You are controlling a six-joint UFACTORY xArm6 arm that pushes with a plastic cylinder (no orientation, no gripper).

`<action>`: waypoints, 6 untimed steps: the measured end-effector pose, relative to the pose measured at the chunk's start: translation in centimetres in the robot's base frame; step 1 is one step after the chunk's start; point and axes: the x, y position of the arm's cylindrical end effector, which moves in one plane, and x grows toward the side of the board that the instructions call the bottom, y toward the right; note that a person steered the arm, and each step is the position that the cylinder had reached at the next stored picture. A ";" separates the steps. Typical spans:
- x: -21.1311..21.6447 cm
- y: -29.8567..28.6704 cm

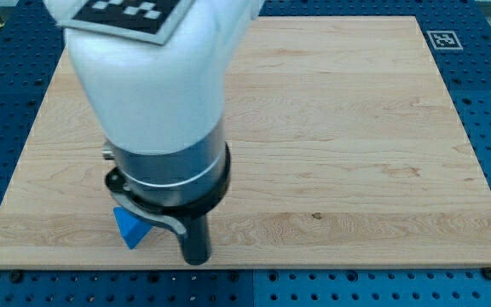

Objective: Slide the blue cube bottom of the red star

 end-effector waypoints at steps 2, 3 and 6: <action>-1.0 -4.6; -3.0 -4.6; -7.5 -4.6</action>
